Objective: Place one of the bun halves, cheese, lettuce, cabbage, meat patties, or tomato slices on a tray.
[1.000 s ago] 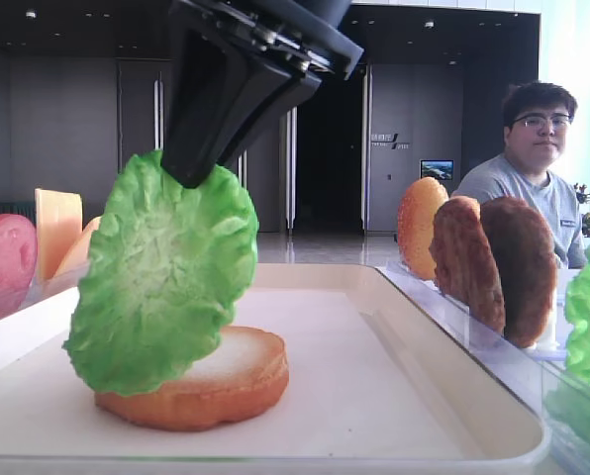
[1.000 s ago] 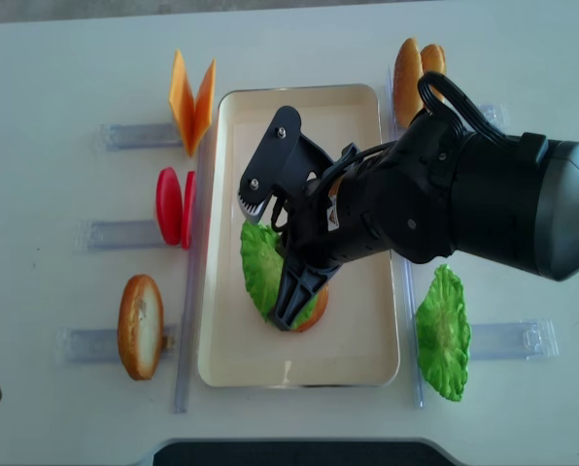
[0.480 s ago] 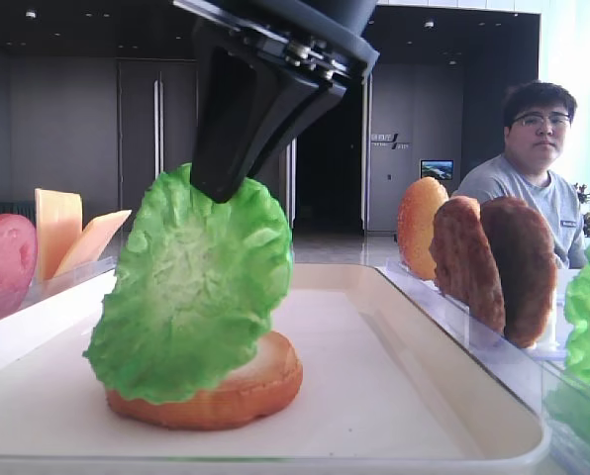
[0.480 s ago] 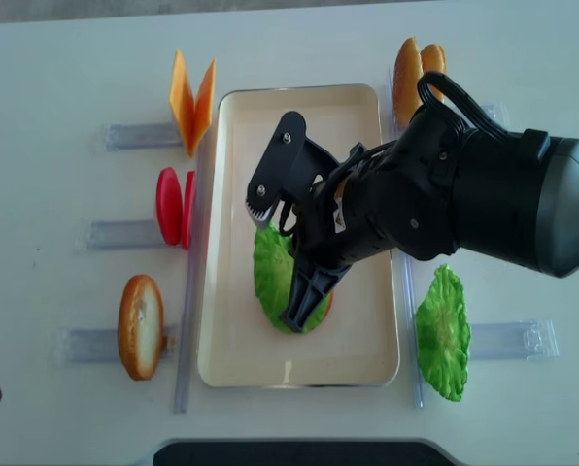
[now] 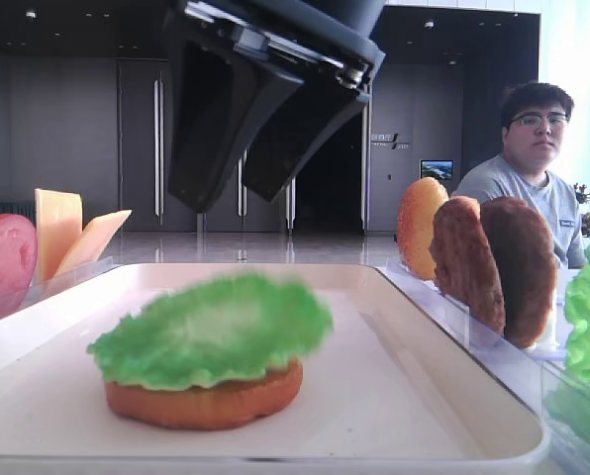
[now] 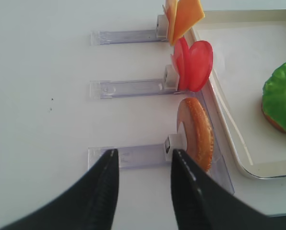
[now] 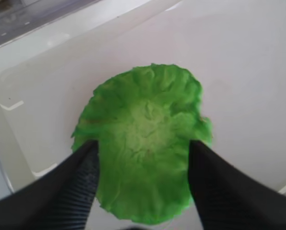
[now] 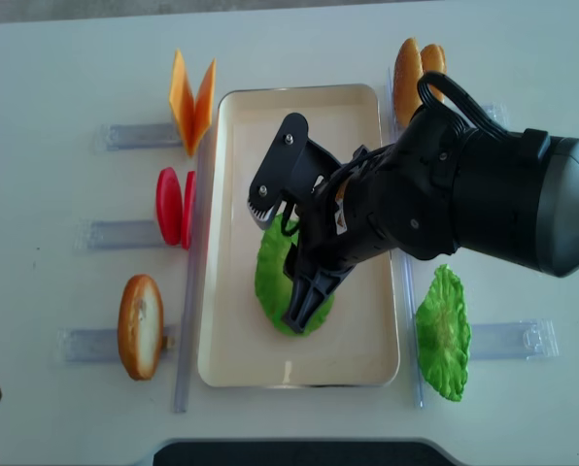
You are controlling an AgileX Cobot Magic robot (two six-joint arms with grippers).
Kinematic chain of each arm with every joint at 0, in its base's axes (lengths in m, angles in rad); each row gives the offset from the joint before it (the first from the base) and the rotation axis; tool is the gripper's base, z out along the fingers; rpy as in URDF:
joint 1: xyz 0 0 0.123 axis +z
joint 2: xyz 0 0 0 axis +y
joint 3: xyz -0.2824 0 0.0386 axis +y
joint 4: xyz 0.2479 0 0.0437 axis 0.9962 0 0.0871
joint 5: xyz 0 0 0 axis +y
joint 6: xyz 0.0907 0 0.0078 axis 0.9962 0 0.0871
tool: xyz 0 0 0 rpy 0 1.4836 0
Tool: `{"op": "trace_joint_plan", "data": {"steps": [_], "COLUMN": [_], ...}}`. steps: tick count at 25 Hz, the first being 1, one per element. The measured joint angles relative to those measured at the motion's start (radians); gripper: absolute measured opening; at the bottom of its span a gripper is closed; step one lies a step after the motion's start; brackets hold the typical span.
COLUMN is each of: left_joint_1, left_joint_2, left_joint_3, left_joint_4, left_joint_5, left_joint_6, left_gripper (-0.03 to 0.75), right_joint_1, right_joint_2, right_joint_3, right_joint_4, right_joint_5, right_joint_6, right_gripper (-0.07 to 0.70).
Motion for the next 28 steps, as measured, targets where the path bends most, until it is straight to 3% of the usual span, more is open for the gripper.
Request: {"op": "trace_joint_plan", "data": {"steps": [4, 9, 11, 16, 22, 25, 28], "left_joint_1": [0.0, 0.0, 0.0, 0.0, 0.0, 0.0, 0.0], "left_joint_2": [0.0, 0.0, 0.0, 0.0, 0.0, 0.0, 0.0], "left_joint_3": [0.0, 0.0, 0.0, 0.0, 0.0, 0.0, 0.0], "left_joint_4": [0.0, 0.001, 0.001, 0.001, 0.001, 0.001, 0.001], "left_joint_5": [0.0, 0.0, 0.0, 0.0, 0.0, 0.0, 0.0], "left_joint_6": [0.0, 0.0, 0.0, 0.0, 0.0, 0.0, 0.0], "left_gripper": [0.282, 0.282, 0.282, 0.282, 0.282, 0.282, 0.282], "right_joint_1": [0.0, 0.0, 0.0, -0.044, -0.276, -0.419, -0.549], "right_joint_2": [0.0, 0.0, -0.007, -0.048, -0.192, -0.298, -0.412], "right_joint_3": [0.0, -0.002, -0.016, -0.08, -0.09, -0.09, -0.09], "right_joint_4": [-0.073, -0.231, -0.285, -0.343, -0.345, -0.345, -0.345], "right_joint_5": [0.001, 0.028, 0.089, 0.365, 0.615, 0.67, 0.677], "right_joint_6": [0.023, 0.167, 0.238, 0.397, 0.476, 0.49, 0.496], "right_gripper": [0.468, 0.48, 0.477, 0.431, 0.412, 0.411, 0.411]}}
